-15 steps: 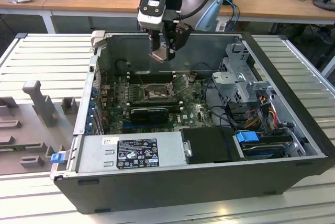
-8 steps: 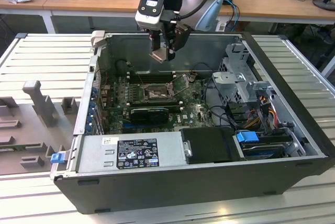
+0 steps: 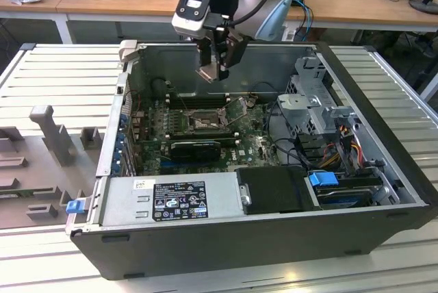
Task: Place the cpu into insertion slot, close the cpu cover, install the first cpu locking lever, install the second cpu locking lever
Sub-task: 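Place the cpu into insertion slot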
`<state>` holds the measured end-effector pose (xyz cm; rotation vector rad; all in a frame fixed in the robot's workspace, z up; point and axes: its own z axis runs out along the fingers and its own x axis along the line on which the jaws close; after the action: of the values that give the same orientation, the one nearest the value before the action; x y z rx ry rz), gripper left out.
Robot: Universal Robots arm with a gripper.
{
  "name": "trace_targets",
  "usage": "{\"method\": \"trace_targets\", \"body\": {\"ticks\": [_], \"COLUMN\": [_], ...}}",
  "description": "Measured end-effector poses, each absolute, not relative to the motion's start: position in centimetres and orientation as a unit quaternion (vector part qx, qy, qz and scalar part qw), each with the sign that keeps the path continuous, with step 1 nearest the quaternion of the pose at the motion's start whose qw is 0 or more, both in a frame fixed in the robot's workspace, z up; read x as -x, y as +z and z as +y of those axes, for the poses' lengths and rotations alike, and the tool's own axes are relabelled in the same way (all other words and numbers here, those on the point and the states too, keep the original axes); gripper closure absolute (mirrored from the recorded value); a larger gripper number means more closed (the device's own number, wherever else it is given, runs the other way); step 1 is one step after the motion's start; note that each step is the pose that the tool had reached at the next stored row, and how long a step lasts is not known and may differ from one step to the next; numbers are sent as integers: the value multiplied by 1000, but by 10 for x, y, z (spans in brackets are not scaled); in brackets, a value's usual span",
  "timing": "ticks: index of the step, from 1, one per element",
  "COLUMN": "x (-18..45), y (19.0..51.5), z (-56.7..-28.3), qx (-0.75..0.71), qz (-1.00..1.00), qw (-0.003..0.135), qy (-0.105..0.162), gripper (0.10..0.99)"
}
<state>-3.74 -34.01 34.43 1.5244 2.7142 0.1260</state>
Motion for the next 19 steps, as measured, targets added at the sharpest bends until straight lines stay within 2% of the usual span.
{"method": "trace_targets", "body": {"ticks": [19], "x": [37], "y": [342], "z": [-340], "qx": [-614], "qz": [788], "qw": [19], "qy": [37], "gripper": [557]}}
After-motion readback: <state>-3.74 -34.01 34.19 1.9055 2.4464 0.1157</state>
